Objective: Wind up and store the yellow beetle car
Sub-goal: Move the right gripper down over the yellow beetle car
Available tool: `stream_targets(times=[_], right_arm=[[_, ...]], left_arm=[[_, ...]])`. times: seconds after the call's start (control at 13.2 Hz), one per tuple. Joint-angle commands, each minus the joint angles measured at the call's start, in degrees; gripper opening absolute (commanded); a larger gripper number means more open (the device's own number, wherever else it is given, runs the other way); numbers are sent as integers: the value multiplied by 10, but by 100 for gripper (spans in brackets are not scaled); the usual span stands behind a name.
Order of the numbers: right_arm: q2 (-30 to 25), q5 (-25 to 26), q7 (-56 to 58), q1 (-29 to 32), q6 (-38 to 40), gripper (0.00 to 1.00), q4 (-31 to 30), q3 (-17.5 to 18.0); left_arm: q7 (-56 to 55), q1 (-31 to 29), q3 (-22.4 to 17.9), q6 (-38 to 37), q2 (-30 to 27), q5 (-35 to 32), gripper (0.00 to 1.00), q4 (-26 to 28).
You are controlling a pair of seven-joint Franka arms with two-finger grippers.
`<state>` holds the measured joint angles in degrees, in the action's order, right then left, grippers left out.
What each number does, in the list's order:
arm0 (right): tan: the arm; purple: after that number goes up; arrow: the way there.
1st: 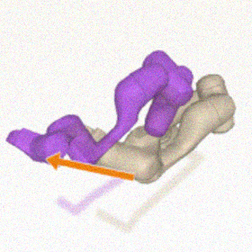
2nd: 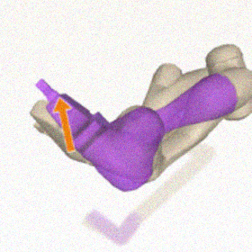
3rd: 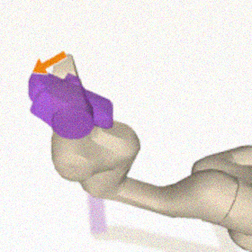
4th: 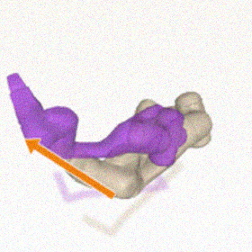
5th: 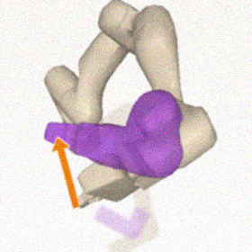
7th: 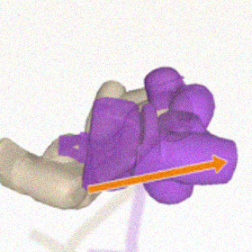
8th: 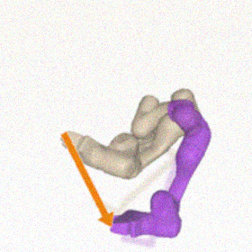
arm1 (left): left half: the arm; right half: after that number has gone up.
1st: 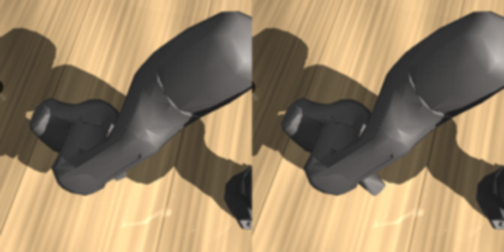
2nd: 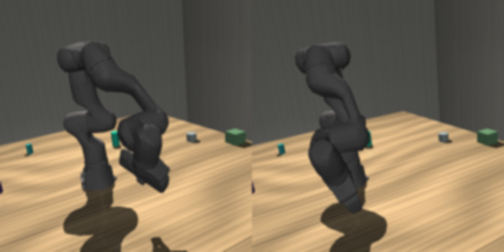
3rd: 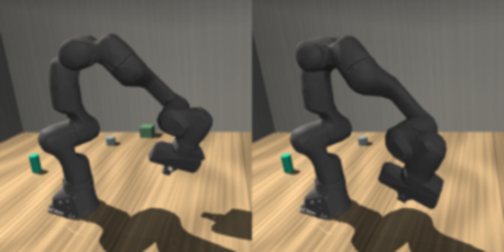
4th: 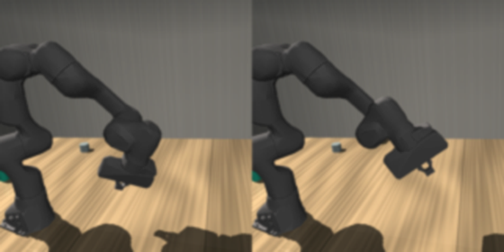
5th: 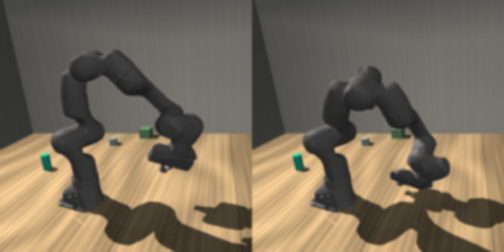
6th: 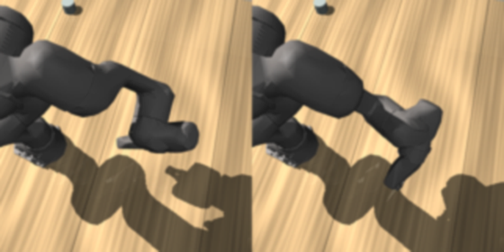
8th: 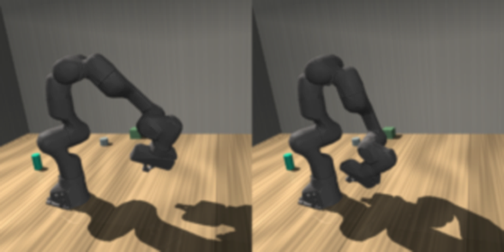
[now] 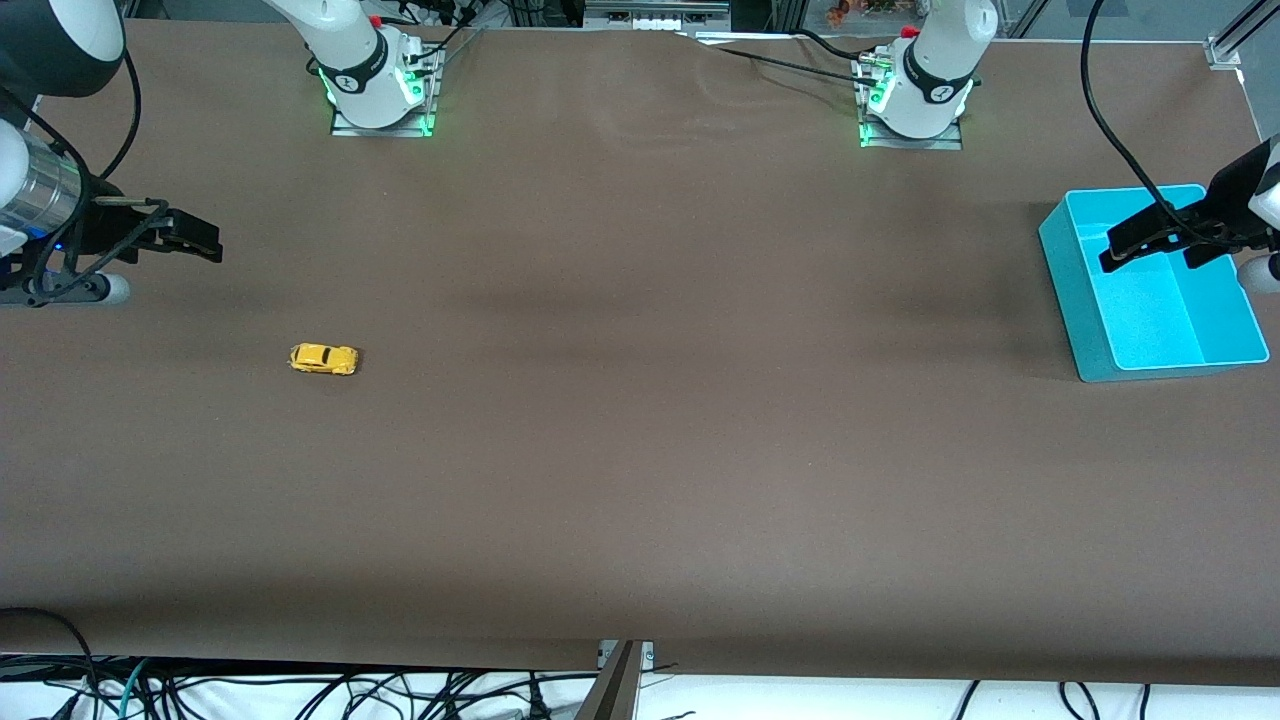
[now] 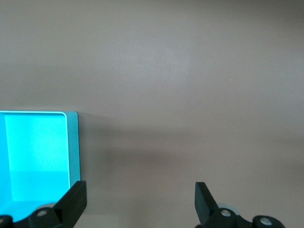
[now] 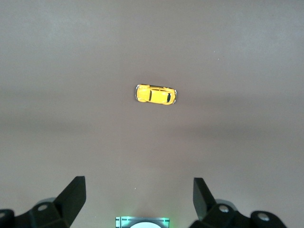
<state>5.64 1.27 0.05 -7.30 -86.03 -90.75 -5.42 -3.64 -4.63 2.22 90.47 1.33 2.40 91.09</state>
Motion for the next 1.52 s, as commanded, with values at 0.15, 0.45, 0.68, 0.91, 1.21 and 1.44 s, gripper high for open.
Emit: stream_targets(times=[0.15,0.45,0.68,0.91,1.21,1.44], right_arm=[[12,4,151,-3,27,100,5,-1],[60,10,330,4,3,100,0,-6],[82,15,427,7,-36,100,-24,-9],[98,19,520,9,-119,100,-83,-12],[111,19,643,9,-260,100,-171,-12],[112,19,697,9,-349,100,-231,-12]], left_arm=[[14,-6,2,-12,6,16,100,-14],[14,-6,2,-12,7,16,100,-14],[14,-6,2,-11,9,16,100,-15],[13,-7,2,-8,9,18,100,-16],[7,-6,2,-5,10,20,100,-17],[6,-9,2,-3,10,35,100,-21]])
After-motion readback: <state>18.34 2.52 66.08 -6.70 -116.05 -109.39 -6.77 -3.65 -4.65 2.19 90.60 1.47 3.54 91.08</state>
